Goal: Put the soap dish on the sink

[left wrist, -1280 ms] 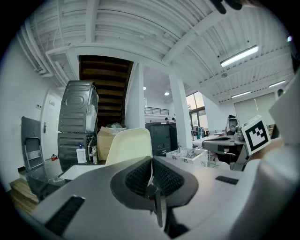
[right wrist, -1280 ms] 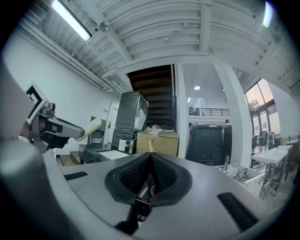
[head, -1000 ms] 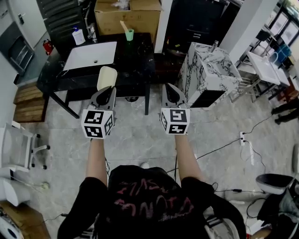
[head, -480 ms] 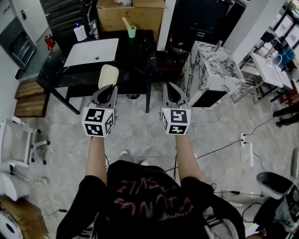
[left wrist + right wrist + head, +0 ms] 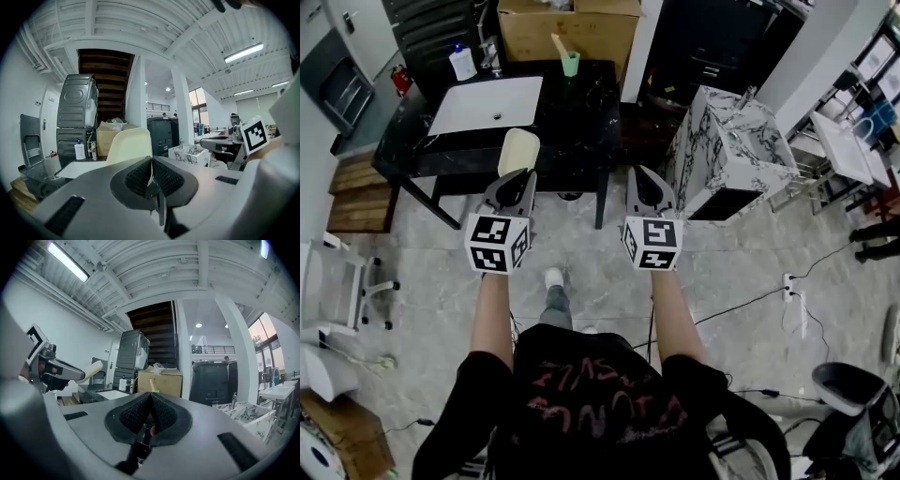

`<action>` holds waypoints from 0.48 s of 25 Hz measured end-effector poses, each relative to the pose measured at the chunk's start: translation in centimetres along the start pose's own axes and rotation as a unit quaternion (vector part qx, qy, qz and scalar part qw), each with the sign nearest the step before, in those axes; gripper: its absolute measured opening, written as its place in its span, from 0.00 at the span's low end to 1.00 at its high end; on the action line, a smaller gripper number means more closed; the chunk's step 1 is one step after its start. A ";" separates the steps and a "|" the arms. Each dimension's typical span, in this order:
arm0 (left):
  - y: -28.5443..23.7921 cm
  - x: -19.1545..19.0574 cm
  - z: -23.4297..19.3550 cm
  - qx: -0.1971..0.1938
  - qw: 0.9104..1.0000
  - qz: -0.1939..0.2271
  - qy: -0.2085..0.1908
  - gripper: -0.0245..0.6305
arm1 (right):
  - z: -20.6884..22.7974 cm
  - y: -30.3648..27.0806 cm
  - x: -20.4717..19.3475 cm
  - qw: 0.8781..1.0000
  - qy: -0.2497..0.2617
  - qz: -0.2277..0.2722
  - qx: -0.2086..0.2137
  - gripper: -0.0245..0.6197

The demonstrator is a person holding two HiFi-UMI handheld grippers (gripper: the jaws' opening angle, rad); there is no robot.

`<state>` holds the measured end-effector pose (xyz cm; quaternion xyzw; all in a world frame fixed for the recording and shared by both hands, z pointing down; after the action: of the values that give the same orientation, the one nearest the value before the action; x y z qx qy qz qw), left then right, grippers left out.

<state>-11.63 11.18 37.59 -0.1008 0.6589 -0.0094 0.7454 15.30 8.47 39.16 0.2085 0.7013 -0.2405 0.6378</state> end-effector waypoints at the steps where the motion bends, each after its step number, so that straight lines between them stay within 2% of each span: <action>1: -0.6 0.0 -0.2 -0.001 1.000 -0.001 0.000 0.07 | 0.2 -0.6 -0.1 1.000 0.000 -0.001 0.000 0.06; 12: -9.5 -0.4 -3.3 -0.013 1.000 -0.018 0.005 0.07 | 3.7 -8.5 -0.7 1.000 -0.008 -0.013 -0.011 0.06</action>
<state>-13.84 1.46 39.16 -0.1224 0.6607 -0.0147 0.7405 13.18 -0.54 40.23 0.1897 0.7017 -0.2426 0.6425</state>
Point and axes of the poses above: the fingertips, and each gripper's own axes: y backward along the fingers, z to its right, x out of its top, the point moved 10 cm from there along y, backward along the fingers, and after that the axes turned 15 degrees about x, right-handed, at the moved point
